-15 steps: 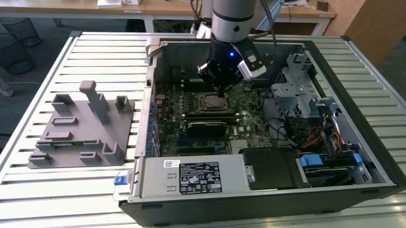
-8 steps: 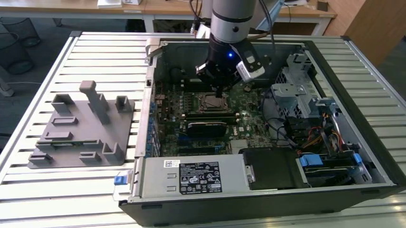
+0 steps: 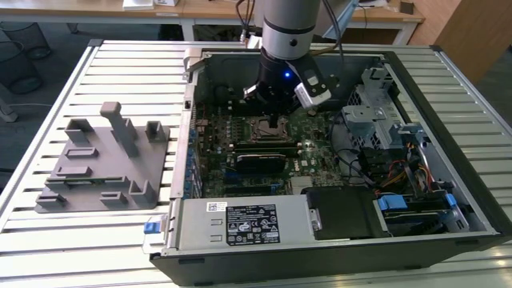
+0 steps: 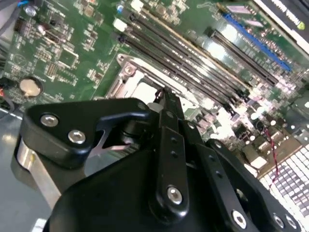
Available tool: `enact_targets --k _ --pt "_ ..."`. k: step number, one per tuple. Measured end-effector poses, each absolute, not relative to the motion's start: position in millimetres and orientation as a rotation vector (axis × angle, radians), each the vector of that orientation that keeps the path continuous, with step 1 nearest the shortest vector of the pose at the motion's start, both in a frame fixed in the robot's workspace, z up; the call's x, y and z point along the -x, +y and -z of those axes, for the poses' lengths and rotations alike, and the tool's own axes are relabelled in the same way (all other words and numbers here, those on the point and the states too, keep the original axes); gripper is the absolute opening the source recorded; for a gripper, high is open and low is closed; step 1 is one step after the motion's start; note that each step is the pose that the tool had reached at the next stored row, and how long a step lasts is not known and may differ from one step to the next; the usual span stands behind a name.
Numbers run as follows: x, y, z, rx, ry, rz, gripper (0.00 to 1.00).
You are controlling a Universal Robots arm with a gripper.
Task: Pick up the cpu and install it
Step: 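Install the second cpu locking lever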
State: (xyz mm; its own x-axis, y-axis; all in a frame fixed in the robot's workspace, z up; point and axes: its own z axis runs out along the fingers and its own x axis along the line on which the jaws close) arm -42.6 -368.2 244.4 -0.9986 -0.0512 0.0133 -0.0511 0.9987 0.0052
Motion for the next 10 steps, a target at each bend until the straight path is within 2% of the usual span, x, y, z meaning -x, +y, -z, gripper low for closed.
enact_targets --k 10 --pt "53 -378 -237 -0.080 -3.127 0.008 0.11"
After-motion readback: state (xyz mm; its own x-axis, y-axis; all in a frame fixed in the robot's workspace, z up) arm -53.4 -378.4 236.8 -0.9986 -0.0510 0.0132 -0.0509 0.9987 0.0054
